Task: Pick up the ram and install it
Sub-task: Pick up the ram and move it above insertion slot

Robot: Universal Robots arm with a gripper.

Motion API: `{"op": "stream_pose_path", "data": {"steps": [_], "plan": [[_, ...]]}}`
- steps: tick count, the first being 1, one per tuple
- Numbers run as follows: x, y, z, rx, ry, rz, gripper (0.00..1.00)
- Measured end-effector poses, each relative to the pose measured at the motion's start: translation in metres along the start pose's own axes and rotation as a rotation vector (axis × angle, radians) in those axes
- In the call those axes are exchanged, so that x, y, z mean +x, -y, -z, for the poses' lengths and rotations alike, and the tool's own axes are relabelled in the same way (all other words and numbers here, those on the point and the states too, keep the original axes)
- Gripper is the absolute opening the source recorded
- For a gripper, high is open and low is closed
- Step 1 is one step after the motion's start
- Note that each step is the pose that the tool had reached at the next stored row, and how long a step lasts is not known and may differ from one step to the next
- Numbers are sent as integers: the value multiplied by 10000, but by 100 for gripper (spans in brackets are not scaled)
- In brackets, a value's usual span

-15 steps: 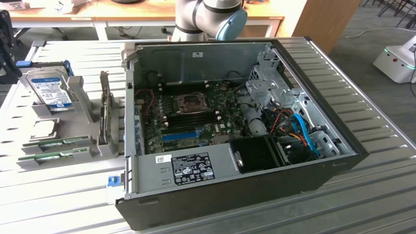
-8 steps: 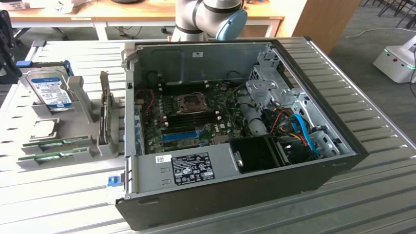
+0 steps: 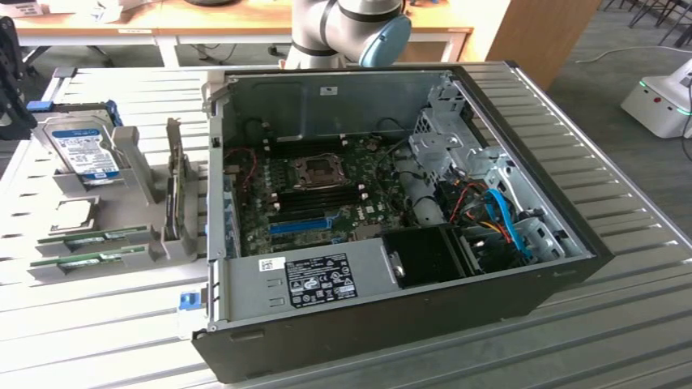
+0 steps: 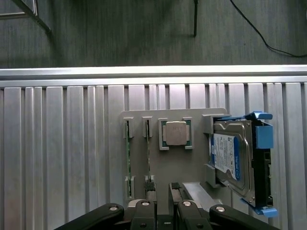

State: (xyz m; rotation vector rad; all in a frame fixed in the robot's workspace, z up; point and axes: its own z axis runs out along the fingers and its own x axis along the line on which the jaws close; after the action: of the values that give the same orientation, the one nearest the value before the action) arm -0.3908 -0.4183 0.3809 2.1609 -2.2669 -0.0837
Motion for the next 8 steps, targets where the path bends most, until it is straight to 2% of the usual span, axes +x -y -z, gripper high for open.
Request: {"op": "stream_pose_path", "data": {"steps": [2,5,8], "plan": [[0,0,1,24,0,3,24],[0,0,0,101,4,16,24],[-1,-2,-1,227,11,35,24]]}}
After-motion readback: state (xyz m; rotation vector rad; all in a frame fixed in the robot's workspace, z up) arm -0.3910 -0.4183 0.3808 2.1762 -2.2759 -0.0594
